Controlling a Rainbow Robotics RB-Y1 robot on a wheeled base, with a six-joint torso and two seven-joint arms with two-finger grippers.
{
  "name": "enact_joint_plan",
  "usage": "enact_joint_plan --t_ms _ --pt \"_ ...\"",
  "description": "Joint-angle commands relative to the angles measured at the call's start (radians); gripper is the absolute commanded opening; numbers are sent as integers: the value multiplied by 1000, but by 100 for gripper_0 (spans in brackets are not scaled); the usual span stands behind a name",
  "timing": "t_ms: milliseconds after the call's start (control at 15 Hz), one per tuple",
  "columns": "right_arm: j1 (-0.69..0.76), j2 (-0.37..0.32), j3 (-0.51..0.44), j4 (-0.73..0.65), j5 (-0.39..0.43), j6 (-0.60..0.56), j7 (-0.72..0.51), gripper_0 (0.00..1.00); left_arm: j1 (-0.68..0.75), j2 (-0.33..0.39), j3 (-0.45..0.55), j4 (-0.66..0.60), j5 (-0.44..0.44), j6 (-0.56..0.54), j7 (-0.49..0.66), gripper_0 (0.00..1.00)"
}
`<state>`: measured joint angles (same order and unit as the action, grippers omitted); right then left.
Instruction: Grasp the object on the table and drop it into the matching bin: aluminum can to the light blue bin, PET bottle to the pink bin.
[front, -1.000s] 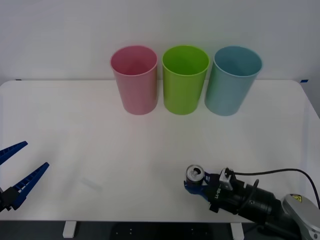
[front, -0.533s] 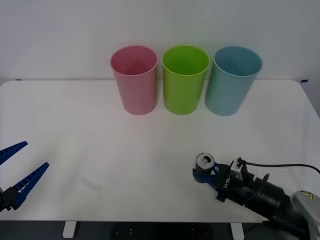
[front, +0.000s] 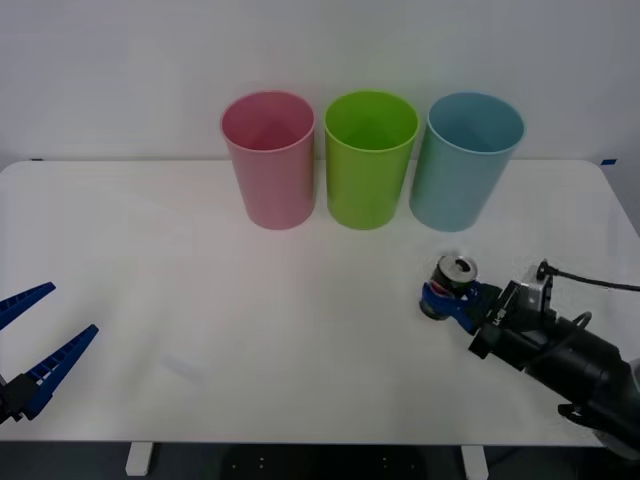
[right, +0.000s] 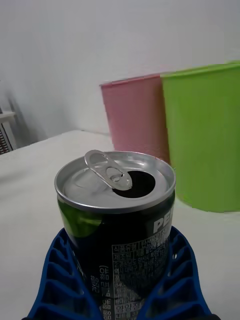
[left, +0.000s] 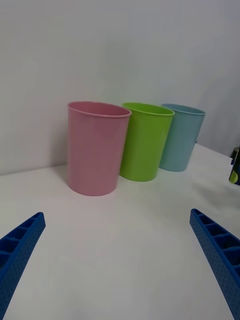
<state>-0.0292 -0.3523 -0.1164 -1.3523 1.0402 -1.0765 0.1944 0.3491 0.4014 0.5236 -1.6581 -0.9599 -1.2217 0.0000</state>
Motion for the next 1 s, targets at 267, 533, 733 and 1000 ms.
enact_joint_plan --t_ms 267,533,733,1000 --pt "0 -5 -150 -177 14 13 -216 0 0 0 0 0 0 0 0 100" --pt "-1 -10 -193 -317 67 53 -406 0 0 0 0 0 0 0 0 100" --pt "-11 -54 -164 -418 101 202 -509 0 0 0 0 0 0 0 0 100" --pt "-95 -137 -121 -424 139 371 -532 0 0 0 0 0 0 0 0 100"
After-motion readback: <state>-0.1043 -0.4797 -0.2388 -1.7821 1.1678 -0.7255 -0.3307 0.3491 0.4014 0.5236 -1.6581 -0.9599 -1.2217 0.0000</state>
